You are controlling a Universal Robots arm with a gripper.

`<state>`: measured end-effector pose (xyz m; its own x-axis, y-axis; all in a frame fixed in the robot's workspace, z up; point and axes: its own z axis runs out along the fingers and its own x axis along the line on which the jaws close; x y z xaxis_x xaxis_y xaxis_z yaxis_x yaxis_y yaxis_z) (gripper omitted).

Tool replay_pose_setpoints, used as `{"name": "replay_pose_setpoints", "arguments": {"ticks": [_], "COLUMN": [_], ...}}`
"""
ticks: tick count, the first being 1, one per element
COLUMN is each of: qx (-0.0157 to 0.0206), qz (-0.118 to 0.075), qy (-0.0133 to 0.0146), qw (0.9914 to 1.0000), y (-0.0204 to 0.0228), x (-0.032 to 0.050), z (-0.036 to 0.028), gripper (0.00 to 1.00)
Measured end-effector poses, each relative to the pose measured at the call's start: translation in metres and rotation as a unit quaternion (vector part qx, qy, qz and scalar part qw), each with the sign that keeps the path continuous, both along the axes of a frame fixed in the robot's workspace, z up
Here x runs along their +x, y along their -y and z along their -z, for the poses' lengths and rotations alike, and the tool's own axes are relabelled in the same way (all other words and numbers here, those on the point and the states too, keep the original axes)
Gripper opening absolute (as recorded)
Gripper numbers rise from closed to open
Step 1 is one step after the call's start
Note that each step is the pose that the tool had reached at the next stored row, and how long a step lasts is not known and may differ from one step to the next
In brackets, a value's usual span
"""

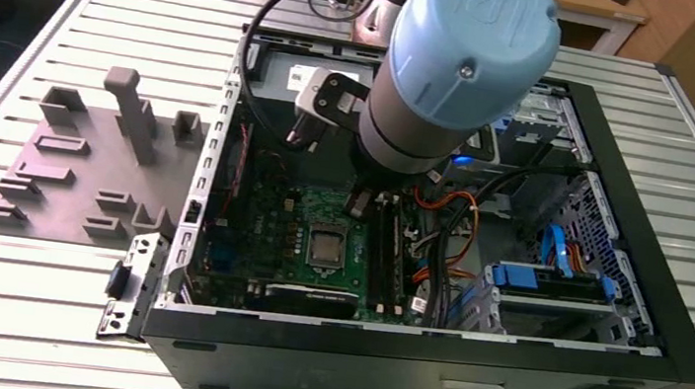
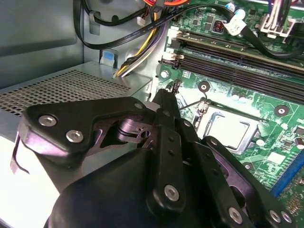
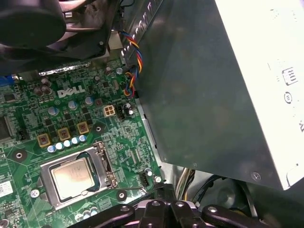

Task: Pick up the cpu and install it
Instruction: 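Install the first cpu locking lever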

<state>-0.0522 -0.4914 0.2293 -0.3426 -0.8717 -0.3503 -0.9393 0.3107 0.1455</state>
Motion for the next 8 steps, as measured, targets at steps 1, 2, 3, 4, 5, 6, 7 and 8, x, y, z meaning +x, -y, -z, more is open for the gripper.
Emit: {"name": "replay_pose_setpoints", "arguments": {"ticks": [1,2,3,4,5,6,7,8], "qx": [-0.0018,-0.0035,-0.0049,-0.0058,-0.0068,-0.0079,-0.0088,-0.0091], "qz": [0.0,0.0,0.0,0.0,0.0,0.0,0.0,0.0], "qy": [0.0,0.0,0.0,0.0,0.0,0.0,0.0,-0.0001], "qw": [1.0,0.99999,0.99999,0.99998,0.99998,0.99997,0.99996,0.99996], "y": [0.0,0.0,0.0001,0.0001,0.0001,0.0001,0.0001,0.0002], "x": [-0.0001,-0.0001,-0.0002,-0.0004,-0.0005,-0.0008,-0.001,-0.001], "z": [-0.0004,-0.0008,-0.0011,-0.0012,-0.0013,-0.0016,-0.0019,-0.0024], "gripper": [0.11,0.11,0.11,0.11,0.11,0.11,0.11,0.11]}}
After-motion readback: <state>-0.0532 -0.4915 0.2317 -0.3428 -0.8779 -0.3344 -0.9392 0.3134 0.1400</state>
